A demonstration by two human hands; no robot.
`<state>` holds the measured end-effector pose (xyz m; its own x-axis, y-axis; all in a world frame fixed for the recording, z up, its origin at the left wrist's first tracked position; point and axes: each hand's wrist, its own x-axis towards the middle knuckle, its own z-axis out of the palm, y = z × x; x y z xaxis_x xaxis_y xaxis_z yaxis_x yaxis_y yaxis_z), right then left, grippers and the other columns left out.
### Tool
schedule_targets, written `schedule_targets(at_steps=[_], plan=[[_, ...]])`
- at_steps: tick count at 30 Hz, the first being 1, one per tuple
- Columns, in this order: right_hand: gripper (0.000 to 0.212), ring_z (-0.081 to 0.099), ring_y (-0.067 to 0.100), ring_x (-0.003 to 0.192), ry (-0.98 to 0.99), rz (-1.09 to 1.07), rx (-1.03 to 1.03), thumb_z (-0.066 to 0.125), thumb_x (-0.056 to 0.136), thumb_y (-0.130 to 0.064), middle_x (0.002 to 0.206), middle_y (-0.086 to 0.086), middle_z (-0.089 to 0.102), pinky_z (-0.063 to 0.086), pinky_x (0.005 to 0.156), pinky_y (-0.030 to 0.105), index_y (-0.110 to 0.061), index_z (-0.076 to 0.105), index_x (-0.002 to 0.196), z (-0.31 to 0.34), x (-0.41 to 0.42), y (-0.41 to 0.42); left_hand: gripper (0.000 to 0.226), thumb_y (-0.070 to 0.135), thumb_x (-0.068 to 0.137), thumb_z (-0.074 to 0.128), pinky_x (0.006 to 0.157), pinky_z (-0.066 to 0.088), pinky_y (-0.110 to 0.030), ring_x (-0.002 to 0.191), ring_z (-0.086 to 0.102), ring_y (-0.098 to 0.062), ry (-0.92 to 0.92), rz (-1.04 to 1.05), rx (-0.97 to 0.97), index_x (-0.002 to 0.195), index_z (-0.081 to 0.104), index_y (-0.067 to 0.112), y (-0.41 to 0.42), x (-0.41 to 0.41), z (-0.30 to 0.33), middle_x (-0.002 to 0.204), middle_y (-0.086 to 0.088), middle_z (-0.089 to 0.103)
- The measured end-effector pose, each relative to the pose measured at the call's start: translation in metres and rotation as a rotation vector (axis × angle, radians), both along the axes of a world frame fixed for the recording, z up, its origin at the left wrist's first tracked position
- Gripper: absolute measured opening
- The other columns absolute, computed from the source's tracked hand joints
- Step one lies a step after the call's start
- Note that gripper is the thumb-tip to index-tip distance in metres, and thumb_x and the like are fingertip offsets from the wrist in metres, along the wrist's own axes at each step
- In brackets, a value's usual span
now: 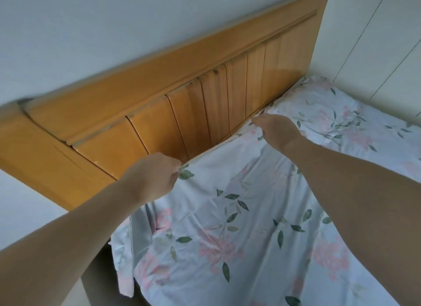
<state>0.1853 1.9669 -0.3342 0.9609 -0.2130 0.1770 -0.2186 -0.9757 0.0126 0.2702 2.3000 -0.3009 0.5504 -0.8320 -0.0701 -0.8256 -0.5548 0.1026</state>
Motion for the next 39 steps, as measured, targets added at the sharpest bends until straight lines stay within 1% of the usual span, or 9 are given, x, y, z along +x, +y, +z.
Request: schedule_targets(at_steps=[2, 5, 8, 11, 15, 21, 28, 34, 39], plan=[[0.037, 0.062, 0.032, 0.095, -0.031, 0.001, 0.040, 0.057, 0.078, 0.009, 0.107, 0.014, 0.066, 0.052, 0.079, 0.041, -0.005, 0.062, 0.112, -0.035, -0.013, -0.003, 0.021, 0.017, 0.096, 0.042, 0.053, 0.048, -0.032, 0.057, 0.054, -0.013, -0.006, -0.021, 0.066, 0.102, 0.060, 0.024, -0.003, -0.019, -0.036, 0.065, 0.006, 0.053], [0.043, 0.059, 0.029, 0.108, 0.088, -0.017, 0.036, 0.051, 0.080, 0.007, 0.120, 0.011, 0.063, 0.050, 0.089, 0.041, -0.008, 0.061, 0.119, -0.120, -0.039, -0.006, 0.050, 0.013, 0.096, 0.038, 0.055, 0.049, -0.027, 0.067, 0.060, -0.016, 0.113, -0.033, 0.158, 0.144, 0.036, 0.031, -0.014, -0.064, -0.134, 0.084, 0.001, 0.061], [0.036, 0.058, 0.024, 0.108, 0.366, -0.034, -0.032, 0.047, 0.086, 0.000, 0.119, 0.005, 0.062, 0.050, 0.091, 0.036, -0.012, 0.061, 0.117, -0.229, -0.066, -0.001, 0.066, 0.013, 0.095, 0.043, 0.066, 0.047, -0.032, 0.086, 0.066, -0.026, 0.296, -0.034, 0.271, 0.151, 0.016, 0.034, -0.022, -0.109, -0.255, 0.105, -0.007, 0.066], [0.029, 0.059, 0.025, 0.106, 0.623, -0.058, -0.048, 0.045, 0.088, -0.001, 0.114, 0.008, 0.063, 0.050, 0.091, 0.038, -0.010, 0.064, 0.108, -0.334, -0.096, 0.015, 0.074, 0.011, 0.094, 0.042, 0.078, 0.050, -0.040, 0.101, 0.063, -0.033, 0.467, -0.053, 0.422, 0.150, 0.004, 0.042, -0.026, -0.150, -0.357, 0.119, -0.010, 0.059], [0.037, 0.053, 0.028, 0.115, 0.657, -0.138, -0.007, 0.045, 0.090, -0.005, 0.128, 0.010, 0.053, 0.048, 0.096, 0.042, -0.006, 0.055, 0.125, -0.425, -0.137, 0.031, 0.082, 0.011, 0.091, 0.040, 0.089, 0.050, -0.044, 0.109, 0.059, -0.037, 0.527, -0.125, 0.503, 0.152, -0.009, 0.036, -0.029, -0.181, -0.436, 0.131, -0.014, 0.054], [0.049, 0.040, 0.029, 0.131, 0.479, -0.158, 0.057, 0.043, 0.095, -0.011, 0.150, 0.009, 0.033, 0.040, 0.105, 0.042, -0.007, 0.034, 0.143, -0.464, -0.153, 0.023, 0.090, 0.014, 0.090, 0.041, 0.089, 0.050, -0.042, 0.108, 0.060, -0.035, 0.443, -0.122, 0.531, 0.147, -0.023, 0.039, -0.029, -0.184, -0.479, 0.140, -0.016, 0.047], [0.058, 0.003, 0.024, 0.147, 0.436, -0.131, 0.092, 0.031, 0.102, -0.018, 0.159, 0.009, -0.001, 0.003, 0.120, 0.035, -0.012, 0.000, 0.150, -0.492, -0.179, 0.027, 0.110, 0.011, 0.083, 0.047, 0.086, 0.052, -0.061, 0.116, 0.053, -0.044, 0.518, -0.089, 0.595, 0.122, -0.044, 0.059, -0.036, -0.193, -0.491, 0.139, -0.028, 0.045], [0.072, -0.005, 0.022, 0.146, 0.337, -0.030, 0.116, 0.038, 0.096, -0.011, 0.159, 0.005, -0.008, 0.002, 0.120, 0.039, -0.028, -0.007, 0.150, -0.494, -0.197, 0.033, 0.110, 0.022, 0.081, 0.053, 0.084, 0.053, -0.061, 0.103, 0.057, -0.043, 0.486, -0.097, 0.591, 0.122, -0.039, 0.066, -0.041, -0.197, -0.495, 0.119, -0.024, 0.051], [0.069, -0.006, 0.019, 0.146, 0.488, -0.048, 0.072, 0.036, 0.098, -0.021, 0.159, 0.001, -0.010, -0.004, 0.119, 0.037, -0.031, -0.011, 0.149, -0.481, -0.210, 0.043, 0.108, 0.029, 0.082, 0.055, 0.096, 0.049, -0.052, 0.117, 0.053, -0.039, 0.490, -0.108, 0.720, 0.124, -0.038, 0.064, -0.045, -0.197, -0.484, 0.134, -0.023, 0.047]])
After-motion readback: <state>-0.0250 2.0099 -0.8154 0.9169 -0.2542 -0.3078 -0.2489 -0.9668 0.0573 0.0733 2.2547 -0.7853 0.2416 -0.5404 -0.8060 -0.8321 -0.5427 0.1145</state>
